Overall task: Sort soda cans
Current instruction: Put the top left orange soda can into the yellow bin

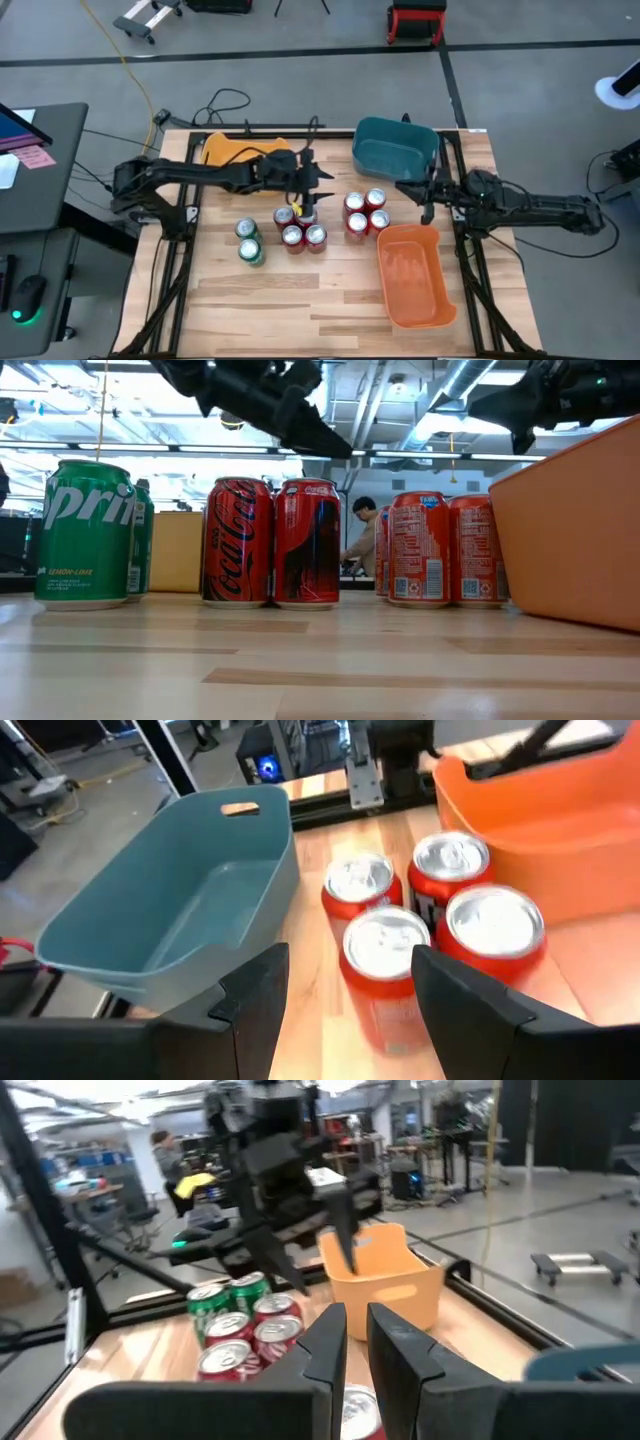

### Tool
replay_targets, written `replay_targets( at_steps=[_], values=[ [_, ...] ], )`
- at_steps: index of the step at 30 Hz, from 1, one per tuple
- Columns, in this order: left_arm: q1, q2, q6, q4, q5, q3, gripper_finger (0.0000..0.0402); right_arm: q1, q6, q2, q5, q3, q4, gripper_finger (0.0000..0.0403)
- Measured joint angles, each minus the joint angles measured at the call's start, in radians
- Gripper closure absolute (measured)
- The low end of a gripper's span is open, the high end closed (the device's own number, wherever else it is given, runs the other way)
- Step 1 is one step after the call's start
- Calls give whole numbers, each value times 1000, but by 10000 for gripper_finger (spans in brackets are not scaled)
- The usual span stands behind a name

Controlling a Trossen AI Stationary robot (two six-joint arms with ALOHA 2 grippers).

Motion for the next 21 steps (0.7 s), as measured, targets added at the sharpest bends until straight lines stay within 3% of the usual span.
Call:
replay_targets(
  at_steps=[6, 10, 15, 21],
  values=[
    [20, 128, -59, -4, 80, 92, 192, 54, -13, 65, 21, 0, 35, 335],
    [22, 205, -42, -125, 74, 181, 192, 68, 42, 95, 70, 0, 31, 335],
    [21, 235, 0, -266, 66, 280, 193, 66, 65, 102, 109, 0, 23, 335],
    [32, 235, -16, -289, 80, 303, 187, 66, 58, 102, 108, 0, 22, 335]
  ],
)
